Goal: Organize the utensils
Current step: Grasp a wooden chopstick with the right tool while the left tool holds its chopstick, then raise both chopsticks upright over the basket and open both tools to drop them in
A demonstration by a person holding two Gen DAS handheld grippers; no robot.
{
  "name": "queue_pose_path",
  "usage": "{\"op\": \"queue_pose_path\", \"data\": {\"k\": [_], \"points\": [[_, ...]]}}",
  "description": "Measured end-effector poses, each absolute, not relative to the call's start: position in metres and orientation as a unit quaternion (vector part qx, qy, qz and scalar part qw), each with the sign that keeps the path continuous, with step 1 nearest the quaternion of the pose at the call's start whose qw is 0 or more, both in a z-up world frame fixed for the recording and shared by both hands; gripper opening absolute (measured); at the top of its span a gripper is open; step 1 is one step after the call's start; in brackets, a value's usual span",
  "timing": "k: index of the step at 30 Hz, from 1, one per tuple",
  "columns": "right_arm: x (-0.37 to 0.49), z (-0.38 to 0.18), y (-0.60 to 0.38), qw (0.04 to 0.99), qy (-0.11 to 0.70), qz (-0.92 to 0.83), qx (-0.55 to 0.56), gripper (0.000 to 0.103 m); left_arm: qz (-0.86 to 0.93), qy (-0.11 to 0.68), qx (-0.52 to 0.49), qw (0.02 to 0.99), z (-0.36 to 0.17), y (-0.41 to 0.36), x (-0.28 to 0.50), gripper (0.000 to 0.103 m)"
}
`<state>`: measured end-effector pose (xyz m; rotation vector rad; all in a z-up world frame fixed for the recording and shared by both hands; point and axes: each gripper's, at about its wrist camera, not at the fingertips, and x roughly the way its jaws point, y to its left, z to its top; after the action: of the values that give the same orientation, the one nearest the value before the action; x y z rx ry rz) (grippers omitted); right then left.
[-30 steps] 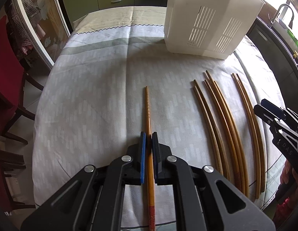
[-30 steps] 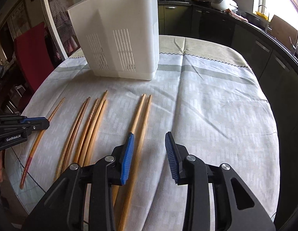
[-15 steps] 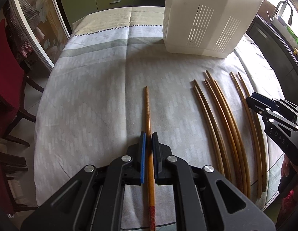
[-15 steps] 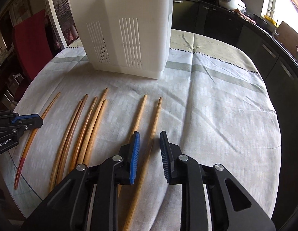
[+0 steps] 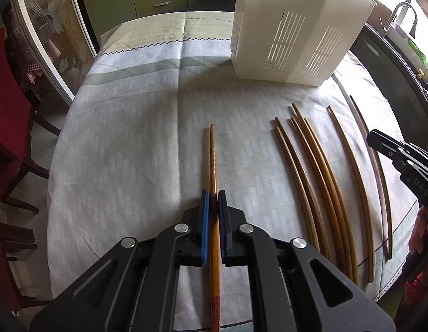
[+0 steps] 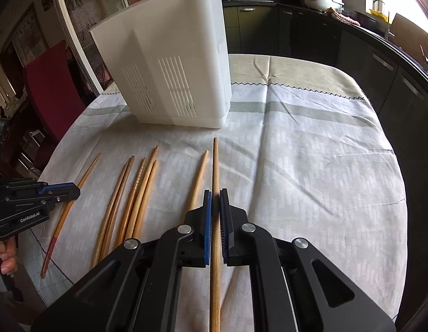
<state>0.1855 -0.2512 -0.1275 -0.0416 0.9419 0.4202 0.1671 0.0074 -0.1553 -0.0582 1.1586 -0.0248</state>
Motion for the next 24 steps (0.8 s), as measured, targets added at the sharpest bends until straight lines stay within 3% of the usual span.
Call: {"op": "queue_pose_path", "data": {"k": [11, 24], "points": [[0.140, -0.047, -0.276, 0.902, 0.358, 0.240, 0.015, 0.007, -0.034, 0.496, -0.014, 0.868, -0.106, 0.010, 0.153, 0.006], [0.107, -0.007, -0.286, 0.918, 0.305, 0.252, 0.018, 0.007, -0.052, 0.427, -0.006, 0.903, -0.053, 0.006, 0.134, 0.006]]}}
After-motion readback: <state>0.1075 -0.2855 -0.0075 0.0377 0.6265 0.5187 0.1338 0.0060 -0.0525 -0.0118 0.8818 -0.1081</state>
